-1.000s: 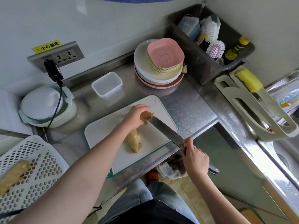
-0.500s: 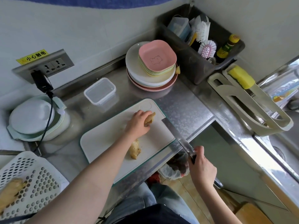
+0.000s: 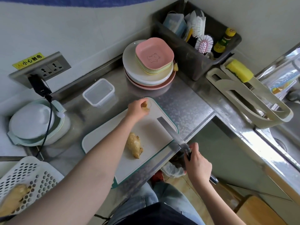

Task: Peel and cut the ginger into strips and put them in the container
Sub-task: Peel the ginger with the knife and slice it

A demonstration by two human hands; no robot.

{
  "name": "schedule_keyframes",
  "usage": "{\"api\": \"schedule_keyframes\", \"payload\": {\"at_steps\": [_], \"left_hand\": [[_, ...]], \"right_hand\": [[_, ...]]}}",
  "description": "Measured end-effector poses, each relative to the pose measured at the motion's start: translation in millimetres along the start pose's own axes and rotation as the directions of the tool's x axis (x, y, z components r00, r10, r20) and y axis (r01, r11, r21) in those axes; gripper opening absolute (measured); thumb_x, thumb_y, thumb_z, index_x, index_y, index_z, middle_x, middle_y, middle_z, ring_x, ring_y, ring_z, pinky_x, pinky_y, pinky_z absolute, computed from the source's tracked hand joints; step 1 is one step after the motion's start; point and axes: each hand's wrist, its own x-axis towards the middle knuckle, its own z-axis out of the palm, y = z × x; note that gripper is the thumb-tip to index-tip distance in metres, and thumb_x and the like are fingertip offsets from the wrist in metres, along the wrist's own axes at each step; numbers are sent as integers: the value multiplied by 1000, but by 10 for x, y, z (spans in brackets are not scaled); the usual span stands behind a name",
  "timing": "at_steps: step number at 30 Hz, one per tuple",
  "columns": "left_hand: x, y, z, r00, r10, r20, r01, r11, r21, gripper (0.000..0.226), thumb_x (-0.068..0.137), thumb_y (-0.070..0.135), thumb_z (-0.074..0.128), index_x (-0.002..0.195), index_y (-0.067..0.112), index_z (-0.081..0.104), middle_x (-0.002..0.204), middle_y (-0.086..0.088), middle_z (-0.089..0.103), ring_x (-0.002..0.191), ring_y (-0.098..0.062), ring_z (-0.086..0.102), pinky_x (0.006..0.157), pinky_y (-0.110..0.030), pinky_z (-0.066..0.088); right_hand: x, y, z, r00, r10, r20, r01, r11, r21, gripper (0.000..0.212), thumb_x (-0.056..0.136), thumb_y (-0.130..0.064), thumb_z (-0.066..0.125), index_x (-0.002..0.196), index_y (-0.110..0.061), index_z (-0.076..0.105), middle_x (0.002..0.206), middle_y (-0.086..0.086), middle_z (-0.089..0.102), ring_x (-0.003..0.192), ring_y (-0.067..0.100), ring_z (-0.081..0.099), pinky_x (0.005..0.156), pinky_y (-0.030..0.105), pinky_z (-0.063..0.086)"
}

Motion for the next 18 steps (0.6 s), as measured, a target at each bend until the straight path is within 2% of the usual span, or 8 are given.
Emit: {"api": "schedule_keyframes", "payload": {"at_steps": [2,3,5,7,9,11,13,18], "left_hand": [[-136,-79,-39,999,-39,-7,38,996,-79,76,76,32,66,143,41,31,135,0,52,126,-23,45,106,-39,39],[-223,-136,-43,998,-33,-44,28,994,-102,74,78,32,62,143,41,30,138,1,48,129,-23,39,108,-42,35],[-428,-279,-34,983,16,-184,-28,998,-62,59,81,21,58,138,26,43,138,-4,48,129,-28,38,106,-42,35],[-684,-399,-18,928,42,-370,-39,999,14,32,81,11,58,113,12,55,118,-9,56,113,-29,47,89,-38,41],[-942,-480,18,888,-19,-460,15,1000,-13,14,82,13,58,93,8,51,97,-5,52,91,-26,49,70,-34,38],[-1136,-544,74,890,-90,-446,85,996,-30,13,86,17,56,86,9,46,89,-3,46,77,-23,44,63,-31,32],[-1283,-598,137,907,-149,-393,147,988,-36,14,92,20,51,87,10,43,89,-5,47,73,-20,43,62,-30,31],[-1531,-626,371,943,-255,-213,218,959,-180,22,98,31,45,93,10,40,85,-3,52,73,-18,50,63,-27,36]], "right_hand": [[20,-68,7,999,-36,-9,37,999,21,21,98,-37,46,109,-21,38,81,-4,66,70,26,64,53,30,38],[37,-102,16,998,-59,-14,59,997,41,20,98,-38,45,109,-21,39,81,-4,67,69,26,64,53,30,40],[67,-181,28,994,-107,-13,108,989,104,18,99,-39,42,107,-22,42,79,-4,67,67,26,63,55,31,46],[84,-281,29,985,-171,1,168,970,175,16,99,-38,41,103,-23,45,75,0,67,64,27,62,56,34,50],[77,-407,15,977,-214,11,204,943,265,12,98,-34,43,98,-23,47,68,3,64,61,29,60,53,36,50],[49,-546,15,965,-259,40,233,918,321,15,98,-32,42,88,-22,42,62,5,60,60,32,58,51,38,47],[7,-684,42,941,-327,83,280,894,351,21,98,-30,41,81,-19,35,62,8,57,59,34,56,50,41,45],[-86,-918,108,887,-417,199,327,871,367,13,99,-23,37,88,-17,38,74,11,56,66,31,53,55,37,40]]}}
